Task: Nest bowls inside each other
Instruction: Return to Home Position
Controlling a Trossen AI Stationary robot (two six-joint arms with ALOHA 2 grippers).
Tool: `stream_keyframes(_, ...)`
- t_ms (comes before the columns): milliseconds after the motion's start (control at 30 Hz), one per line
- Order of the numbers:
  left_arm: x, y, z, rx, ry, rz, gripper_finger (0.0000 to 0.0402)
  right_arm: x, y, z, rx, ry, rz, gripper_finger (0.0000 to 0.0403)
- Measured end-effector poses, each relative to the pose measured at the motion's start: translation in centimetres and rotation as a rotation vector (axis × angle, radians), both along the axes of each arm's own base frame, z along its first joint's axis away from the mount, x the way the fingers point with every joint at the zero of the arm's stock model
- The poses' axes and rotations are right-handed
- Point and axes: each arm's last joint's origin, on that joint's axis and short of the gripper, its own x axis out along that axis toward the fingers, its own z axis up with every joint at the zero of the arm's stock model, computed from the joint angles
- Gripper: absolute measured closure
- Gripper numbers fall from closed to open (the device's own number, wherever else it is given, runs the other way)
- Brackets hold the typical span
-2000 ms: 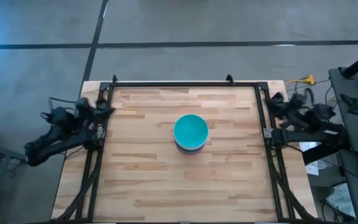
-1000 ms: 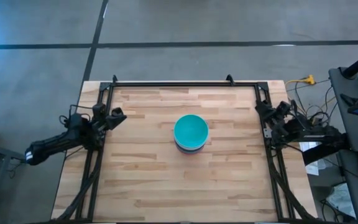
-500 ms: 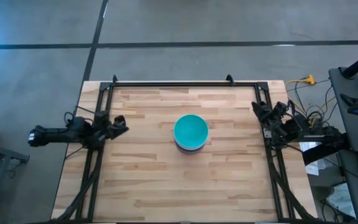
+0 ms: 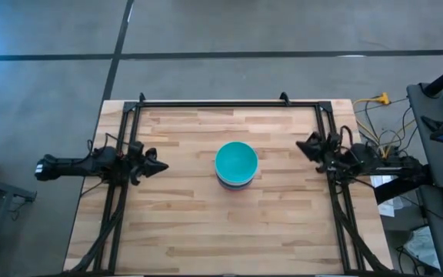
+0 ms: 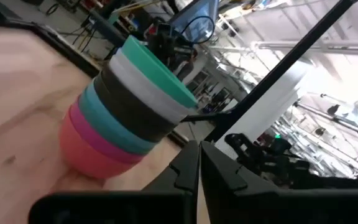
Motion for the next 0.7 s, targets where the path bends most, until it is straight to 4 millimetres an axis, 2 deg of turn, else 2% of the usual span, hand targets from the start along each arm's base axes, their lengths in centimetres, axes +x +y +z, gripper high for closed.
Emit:
stream_keyframes(233, 0.2, 0.0, -0.4, 0.002, 0.043, -0.005, 0.0402, 0.6, 0.7, -2.2, -0.054, 0.238, 0.221, 0.0394)
stream_keyframes(300, 0.3, 0.0, -0.4, 0.011, 0.051, -0.009, 0.0402, 0.6, 0.7, -2.9, -0.049, 0.329, 0.238, 0.0394)
stream_keyframes(433, 0.4, 0.0, -0.7, 0.154, 0.07, -0.006, 0.0402, 0.8, 0.8, -3.2, -0.145, 0.417, 0.247, 0.0394)
stream_keyframes(700, 0.7, 0.0, -1.1, 0.161, 0.115, -0.009, 0.0402, 1.2, 0.8, -3.8, -0.183, 0.488, 0.247, 0.0394)
